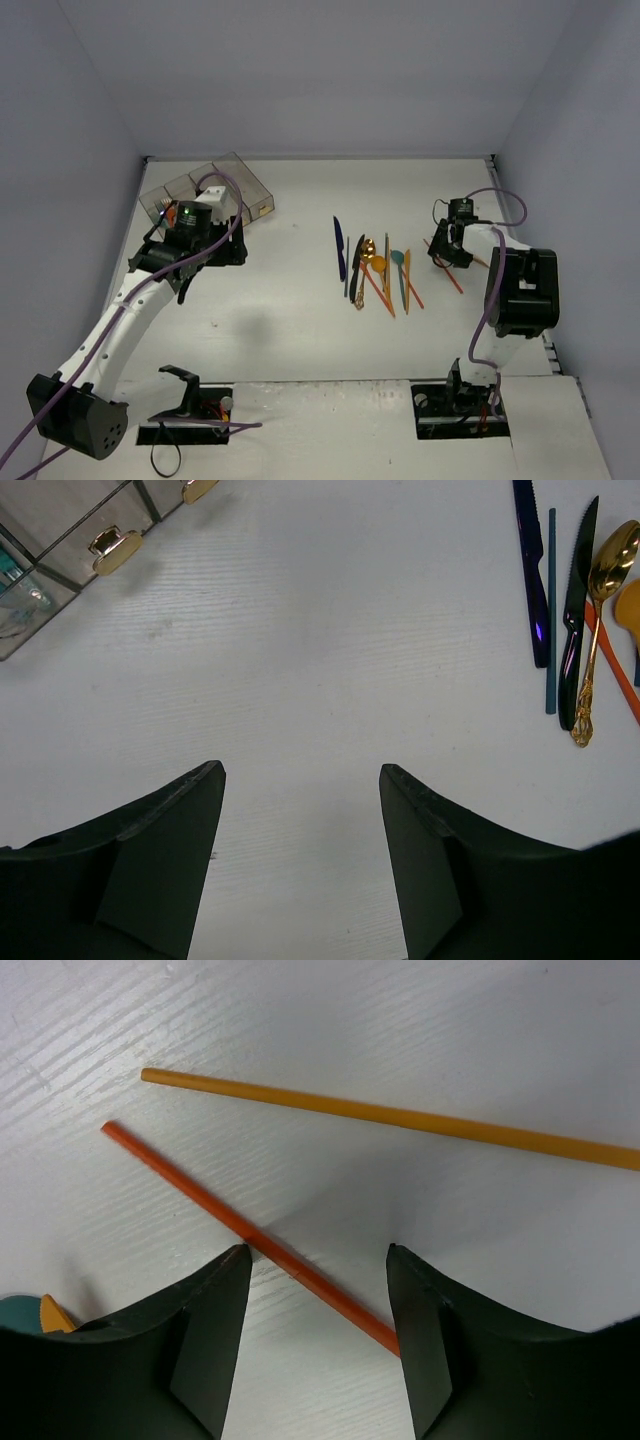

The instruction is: Sort the eating utensils into containers

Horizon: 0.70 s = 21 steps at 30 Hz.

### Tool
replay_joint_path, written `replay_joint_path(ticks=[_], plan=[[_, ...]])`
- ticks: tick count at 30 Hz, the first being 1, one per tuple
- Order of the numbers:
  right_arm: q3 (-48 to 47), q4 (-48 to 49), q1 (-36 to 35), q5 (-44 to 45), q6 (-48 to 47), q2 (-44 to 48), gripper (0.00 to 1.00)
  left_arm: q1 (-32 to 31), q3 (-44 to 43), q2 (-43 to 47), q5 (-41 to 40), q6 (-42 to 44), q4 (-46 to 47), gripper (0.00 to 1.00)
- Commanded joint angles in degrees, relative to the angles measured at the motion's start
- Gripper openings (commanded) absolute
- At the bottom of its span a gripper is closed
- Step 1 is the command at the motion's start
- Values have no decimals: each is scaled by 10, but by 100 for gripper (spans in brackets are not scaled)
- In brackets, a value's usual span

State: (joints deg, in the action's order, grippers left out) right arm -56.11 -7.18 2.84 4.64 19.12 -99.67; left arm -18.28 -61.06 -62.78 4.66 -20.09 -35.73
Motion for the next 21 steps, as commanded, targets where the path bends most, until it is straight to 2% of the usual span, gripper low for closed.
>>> replay_joint_path(ticks=[1,6,11,16,21], plan=[[19,-6,-22,8,-8,-5,45,-2,-9,9,4,8,25,60],[33,-7,-62,6,2,-1,21,-2,-10,2,8,5,27,60],[25,-6,-81,6,8,-9,1,-2,-14,-2,19,0,30,60],[1,-9,-95,15,-3,-2,0,-2,-17,-7,37,-8,37,60],[-33,-23,-112,20,-12,44,0,-4,-19,-9,92,-25,61,60]])
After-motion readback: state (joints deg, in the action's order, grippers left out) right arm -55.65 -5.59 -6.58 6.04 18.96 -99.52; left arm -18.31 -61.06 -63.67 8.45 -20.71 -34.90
